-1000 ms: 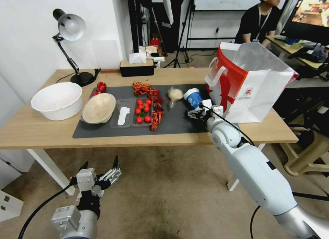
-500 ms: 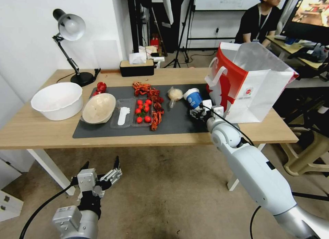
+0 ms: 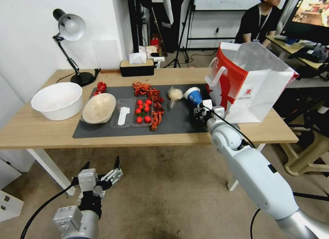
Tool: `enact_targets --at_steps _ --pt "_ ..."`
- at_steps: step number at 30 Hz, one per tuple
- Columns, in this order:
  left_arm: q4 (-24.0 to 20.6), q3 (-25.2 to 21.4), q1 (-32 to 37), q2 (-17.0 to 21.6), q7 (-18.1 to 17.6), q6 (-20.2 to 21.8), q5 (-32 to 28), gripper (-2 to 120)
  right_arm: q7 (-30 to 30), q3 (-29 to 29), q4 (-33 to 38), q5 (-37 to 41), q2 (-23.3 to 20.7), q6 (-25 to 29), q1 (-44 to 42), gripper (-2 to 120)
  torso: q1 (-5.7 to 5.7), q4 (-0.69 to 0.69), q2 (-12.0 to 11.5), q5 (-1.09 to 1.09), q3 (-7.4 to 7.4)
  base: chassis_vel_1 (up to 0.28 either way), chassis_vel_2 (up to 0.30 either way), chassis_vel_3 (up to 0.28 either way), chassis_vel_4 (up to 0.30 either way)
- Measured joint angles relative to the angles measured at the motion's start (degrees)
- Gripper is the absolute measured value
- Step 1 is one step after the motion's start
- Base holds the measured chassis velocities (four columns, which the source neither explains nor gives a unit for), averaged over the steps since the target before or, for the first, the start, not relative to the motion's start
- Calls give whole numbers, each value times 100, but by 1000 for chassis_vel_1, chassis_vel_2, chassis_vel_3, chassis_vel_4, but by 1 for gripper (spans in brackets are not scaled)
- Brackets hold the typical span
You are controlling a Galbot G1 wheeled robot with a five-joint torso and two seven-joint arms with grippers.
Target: Pick up the trash from the table and place it into the takeout bag.
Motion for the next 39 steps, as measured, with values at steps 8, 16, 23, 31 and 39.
enact_targets --at_steps 8,16,23,31,39 --pt "6 75 6 -2 0 -8 109 100 9 421 1206 -414 -342 255 -659 3 0 -1 0 0 0 0 0 0 0" --pt "19 103 35 -6 2 -101 153 100 -28 664 2342 -480 -684 390 -945 3 -1 0 -1 -1 -1 0 0 0 0" --pt "30 89 33 -8 2 -117 150 100 25 768 2577 -477 -846 409 -638 3 -1 0 -1 -1 -1 0 0 0 0" --pt "36 84 33 -8 3 -131 148 100 77 895 2458 -441 -1009 404 -190 8 0 2 -1 -3 0 0 0 0 0" --pt "50 8 -4 -6 4 -138 93 100 332 1479 1283 142 -1475 303 889 9 0 0 -1 -1 0 0 0 0 0"
